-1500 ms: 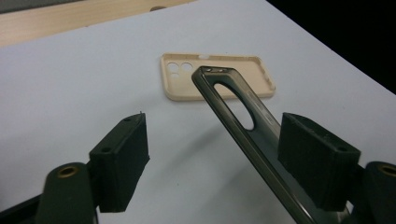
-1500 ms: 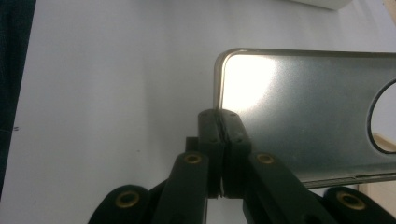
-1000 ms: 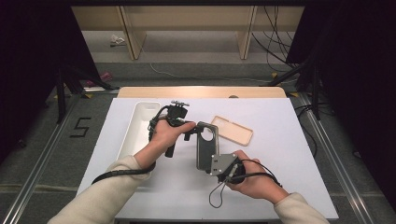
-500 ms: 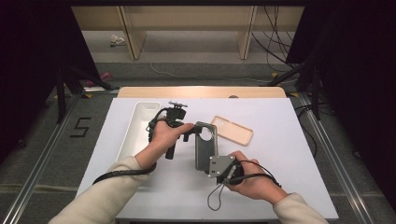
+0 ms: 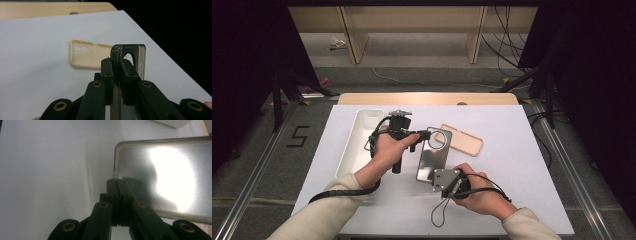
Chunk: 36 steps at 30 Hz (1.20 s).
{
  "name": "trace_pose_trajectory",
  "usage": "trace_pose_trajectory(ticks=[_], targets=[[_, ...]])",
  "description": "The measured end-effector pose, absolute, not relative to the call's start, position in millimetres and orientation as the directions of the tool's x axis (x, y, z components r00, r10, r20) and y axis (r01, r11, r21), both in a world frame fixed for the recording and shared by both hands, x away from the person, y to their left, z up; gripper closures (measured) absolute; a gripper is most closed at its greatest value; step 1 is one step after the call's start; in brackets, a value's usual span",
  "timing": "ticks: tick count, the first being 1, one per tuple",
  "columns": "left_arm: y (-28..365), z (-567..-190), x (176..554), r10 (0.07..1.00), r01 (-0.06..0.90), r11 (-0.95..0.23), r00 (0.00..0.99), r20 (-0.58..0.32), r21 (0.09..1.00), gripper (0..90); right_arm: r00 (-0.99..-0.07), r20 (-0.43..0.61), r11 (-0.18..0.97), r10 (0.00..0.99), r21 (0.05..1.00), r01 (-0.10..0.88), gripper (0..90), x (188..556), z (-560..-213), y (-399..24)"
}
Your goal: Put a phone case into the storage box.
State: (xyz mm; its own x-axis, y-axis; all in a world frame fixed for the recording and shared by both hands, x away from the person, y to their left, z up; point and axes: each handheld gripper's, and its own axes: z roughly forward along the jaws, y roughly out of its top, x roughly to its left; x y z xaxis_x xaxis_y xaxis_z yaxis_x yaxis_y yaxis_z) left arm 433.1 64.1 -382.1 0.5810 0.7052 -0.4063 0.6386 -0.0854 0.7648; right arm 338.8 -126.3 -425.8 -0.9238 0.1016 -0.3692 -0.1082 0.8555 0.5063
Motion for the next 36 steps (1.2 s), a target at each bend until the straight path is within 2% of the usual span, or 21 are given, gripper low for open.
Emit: trace_pose_trajectory(ticks=[2, 4, 7, 11, 18, 24, 33, 36], targets=[[65.5, -380.1, 430.2, 0.694, 0.627, -0.074, 0.591, -0.411, 0.775, 81.9, -0.921, -0.371, 0.853, 0.118, 0.513, -0.098, 85.5, 339.6, -425.0, -127.5], [67.1, -377.9, 426.8, 0.697, 0.593, -0.080, 0.608, -0.380, 0.801, 81.9, -0.916, -0.374, 0.840, 0.147, 0.537, -0.084, 79.9, 341.4, -423.6, -129.8], [72.5, -376.2, 422.3, 0.700, 0.543, -0.084, 0.629, -0.339, 0.835, 81.9, -0.893, -0.381, 0.804, 0.238, 0.594, -0.040, 60.4, 344.9, -422.1, -134.1], [82.5, -376.6, 416.9, 0.706, 0.495, -0.085, 0.642, -0.298, 0.865, 81.9, -0.860, -0.380, 0.764, 0.341, 0.645, 0.018, 41.9, 351.9, -420.6, -143.4], [102.0, -381.3, 407.8, 0.686, 0.420, -0.073, 0.679, -0.260, 0.905, 81.9, -0.836, -0.297, 0.672, 0.462, 0.732, 0.111, 24.7, 360.2, -420.6, -159.0], [114.3, -382.6, 401.4, 0.690, 0.389, -0.060, 0.682, -0.243, 0.919, 81.8, -0.820, -0.208, 0.589, 0.534, 0.787, 0.184, 18.0, 364.0, -422.0, -169.7], [128.2, -377.3, 397.7, 0.675, 0.354, -0.037, 0.698, -0.238, 0.934, 81.8, -0.784, -0.103, 0.471, 0.612, 0.843, 0.258, 16.9, 367.6, -421.4, -186.9], [131.8, -373.6, 397.2, 0.679, 0.332, -0.049, 0.703, -0.212, 0.942, 81.8, -0.769, -0.077, 0.435, 0.635, 0.858, 0.274, 16.9, 368.9, -420.4, -192.8]])
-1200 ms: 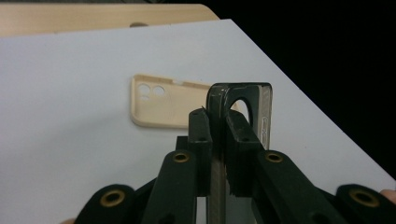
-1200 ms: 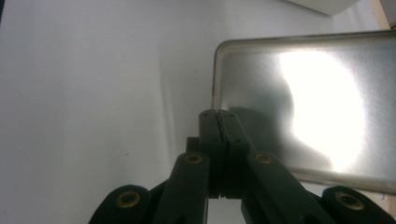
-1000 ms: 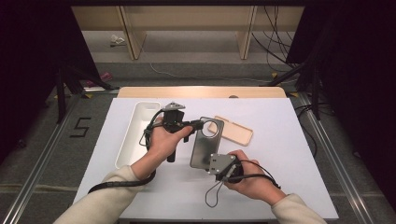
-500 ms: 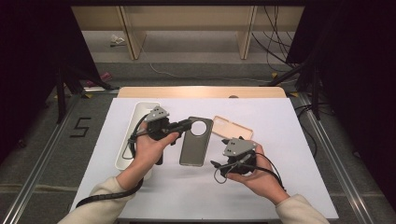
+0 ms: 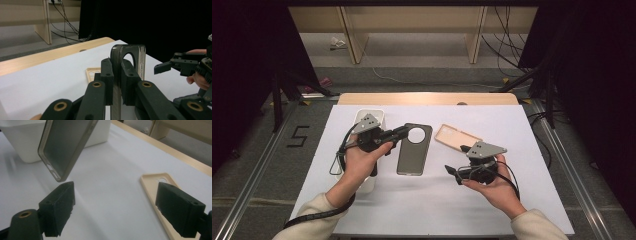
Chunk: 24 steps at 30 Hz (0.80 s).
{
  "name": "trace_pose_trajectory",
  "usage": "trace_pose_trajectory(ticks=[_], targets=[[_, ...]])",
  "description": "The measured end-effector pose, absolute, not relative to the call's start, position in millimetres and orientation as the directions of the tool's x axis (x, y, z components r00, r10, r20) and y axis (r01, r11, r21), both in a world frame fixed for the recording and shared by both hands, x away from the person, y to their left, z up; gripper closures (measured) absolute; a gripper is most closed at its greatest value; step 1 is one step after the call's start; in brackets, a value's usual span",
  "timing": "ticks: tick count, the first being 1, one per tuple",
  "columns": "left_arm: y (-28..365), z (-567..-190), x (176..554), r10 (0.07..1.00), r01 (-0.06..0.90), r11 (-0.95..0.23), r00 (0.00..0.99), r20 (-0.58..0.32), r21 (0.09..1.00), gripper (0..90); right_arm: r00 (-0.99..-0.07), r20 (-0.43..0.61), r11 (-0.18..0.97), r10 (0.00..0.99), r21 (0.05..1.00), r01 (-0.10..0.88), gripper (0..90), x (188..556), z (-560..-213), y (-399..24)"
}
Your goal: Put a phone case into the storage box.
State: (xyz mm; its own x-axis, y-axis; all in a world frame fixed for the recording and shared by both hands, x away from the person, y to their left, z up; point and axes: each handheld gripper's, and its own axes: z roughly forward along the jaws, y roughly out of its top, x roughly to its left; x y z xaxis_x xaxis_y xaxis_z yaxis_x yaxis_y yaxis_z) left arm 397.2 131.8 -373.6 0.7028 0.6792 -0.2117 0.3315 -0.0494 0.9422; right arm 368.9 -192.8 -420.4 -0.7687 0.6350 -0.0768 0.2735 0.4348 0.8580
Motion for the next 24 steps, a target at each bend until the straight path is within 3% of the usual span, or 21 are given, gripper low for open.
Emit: trace_pose_trajectory(ticks=[24], targets=[[169.8, -346.9, 404.4, 0.707, 0.272, 0.023, 0.676, -0.208, 0.962, 81.9, -0.721, -0.042, 0.378, 0.691, 0.872, 0.311, 16.5, 369.0, -420.2, -214.0]])
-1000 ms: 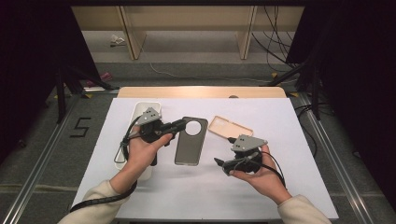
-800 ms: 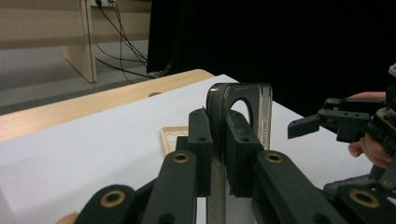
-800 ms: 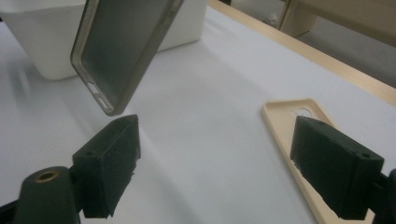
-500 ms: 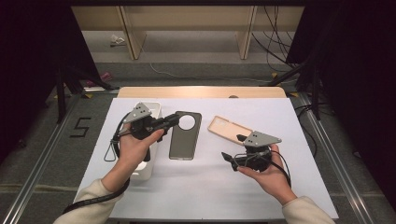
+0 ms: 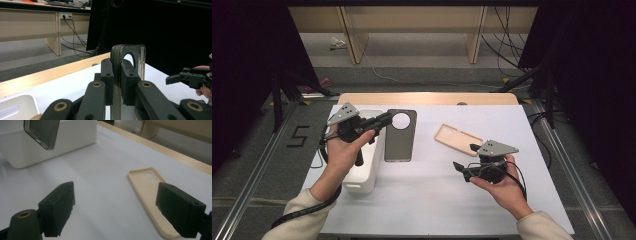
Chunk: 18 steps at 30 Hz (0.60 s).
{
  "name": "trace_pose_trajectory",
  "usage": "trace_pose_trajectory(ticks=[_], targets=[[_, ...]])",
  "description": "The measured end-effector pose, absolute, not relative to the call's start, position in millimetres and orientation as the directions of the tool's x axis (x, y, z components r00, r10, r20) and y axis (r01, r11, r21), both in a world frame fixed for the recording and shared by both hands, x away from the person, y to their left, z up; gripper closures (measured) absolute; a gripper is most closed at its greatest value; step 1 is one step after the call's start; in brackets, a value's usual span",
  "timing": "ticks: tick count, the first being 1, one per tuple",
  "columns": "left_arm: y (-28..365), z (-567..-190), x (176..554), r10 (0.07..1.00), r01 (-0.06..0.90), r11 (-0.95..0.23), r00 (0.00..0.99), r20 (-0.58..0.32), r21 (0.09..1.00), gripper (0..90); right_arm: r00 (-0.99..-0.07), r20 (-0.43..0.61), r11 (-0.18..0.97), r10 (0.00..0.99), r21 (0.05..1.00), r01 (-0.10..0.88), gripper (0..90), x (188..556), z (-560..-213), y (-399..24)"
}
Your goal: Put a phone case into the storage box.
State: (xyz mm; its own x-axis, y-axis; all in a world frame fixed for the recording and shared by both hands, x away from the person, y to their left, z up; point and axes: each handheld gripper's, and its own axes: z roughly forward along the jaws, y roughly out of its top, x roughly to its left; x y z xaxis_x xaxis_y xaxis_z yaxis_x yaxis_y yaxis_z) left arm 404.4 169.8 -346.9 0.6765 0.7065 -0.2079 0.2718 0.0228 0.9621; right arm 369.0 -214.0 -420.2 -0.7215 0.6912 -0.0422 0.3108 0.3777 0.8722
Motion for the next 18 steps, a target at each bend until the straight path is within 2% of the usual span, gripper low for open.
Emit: trace_pose_trajectory(ticks=[18], targets=[[189.1, -335.6, 407.8, 0.718, 0.240, 0.019, 0.672, -0.180, 0.971, 81.8, -0.698, -0.022, 0.350, 0.716, 0.877, 0.331, 16.5, 368.9, -420.0, -224.6]])
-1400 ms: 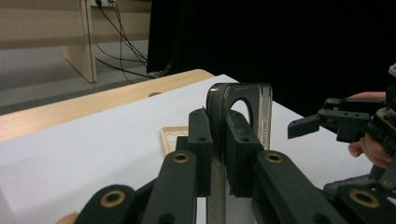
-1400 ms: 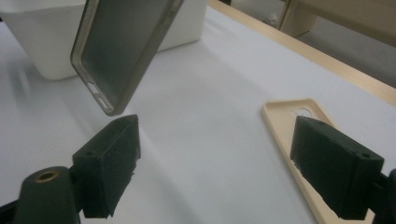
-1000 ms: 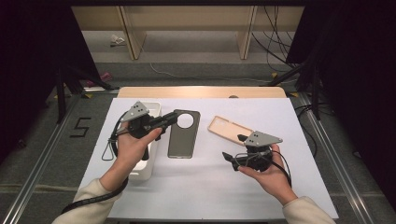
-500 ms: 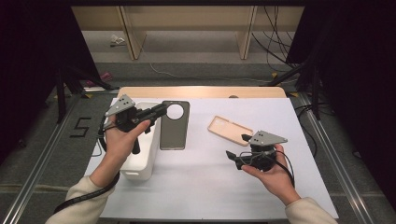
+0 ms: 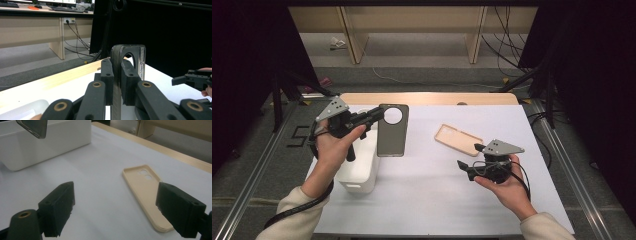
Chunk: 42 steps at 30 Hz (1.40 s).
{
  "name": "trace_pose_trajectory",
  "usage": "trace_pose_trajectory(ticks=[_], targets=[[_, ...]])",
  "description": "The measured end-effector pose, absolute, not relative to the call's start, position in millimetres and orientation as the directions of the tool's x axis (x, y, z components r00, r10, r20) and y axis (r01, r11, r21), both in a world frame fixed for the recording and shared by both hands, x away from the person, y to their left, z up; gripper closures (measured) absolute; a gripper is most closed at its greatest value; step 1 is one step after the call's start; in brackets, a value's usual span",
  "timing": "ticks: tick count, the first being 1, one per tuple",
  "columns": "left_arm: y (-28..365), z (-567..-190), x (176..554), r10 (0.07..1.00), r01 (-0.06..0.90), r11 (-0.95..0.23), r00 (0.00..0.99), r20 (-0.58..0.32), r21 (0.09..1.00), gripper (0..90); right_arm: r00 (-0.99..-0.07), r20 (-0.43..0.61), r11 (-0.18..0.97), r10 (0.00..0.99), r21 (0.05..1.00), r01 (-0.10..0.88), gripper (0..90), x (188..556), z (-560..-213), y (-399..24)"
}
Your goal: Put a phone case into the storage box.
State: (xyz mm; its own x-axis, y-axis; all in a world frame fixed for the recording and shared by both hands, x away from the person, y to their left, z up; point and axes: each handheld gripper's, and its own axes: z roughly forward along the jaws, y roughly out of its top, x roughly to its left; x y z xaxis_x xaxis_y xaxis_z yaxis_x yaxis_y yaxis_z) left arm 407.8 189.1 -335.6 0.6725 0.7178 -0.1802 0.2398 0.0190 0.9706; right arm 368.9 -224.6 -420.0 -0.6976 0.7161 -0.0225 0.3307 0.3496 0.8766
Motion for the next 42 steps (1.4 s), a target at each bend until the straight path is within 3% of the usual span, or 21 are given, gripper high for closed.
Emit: trace_pose_trajectory(ticks=[10, 42], targets=[[202.1, -328.7, 408.6, 0.743, 0.186, -0.013, 0.660, -0.115, 0.982, 81.8, -0.691, -0.015, 0.342, 0.723, 0.877, 0.338, 16.5, 369.4, -420.9, -226.5], [233.0, -318.5, 416.0, 0.752, 0.163, 0.006, 0.650, -0.112, 0.987, 81.9, -0.684, 0.007, 0.324, 0.729, 0.877, 0.354, 16.5, 370.5, -422.3, -227.7]])
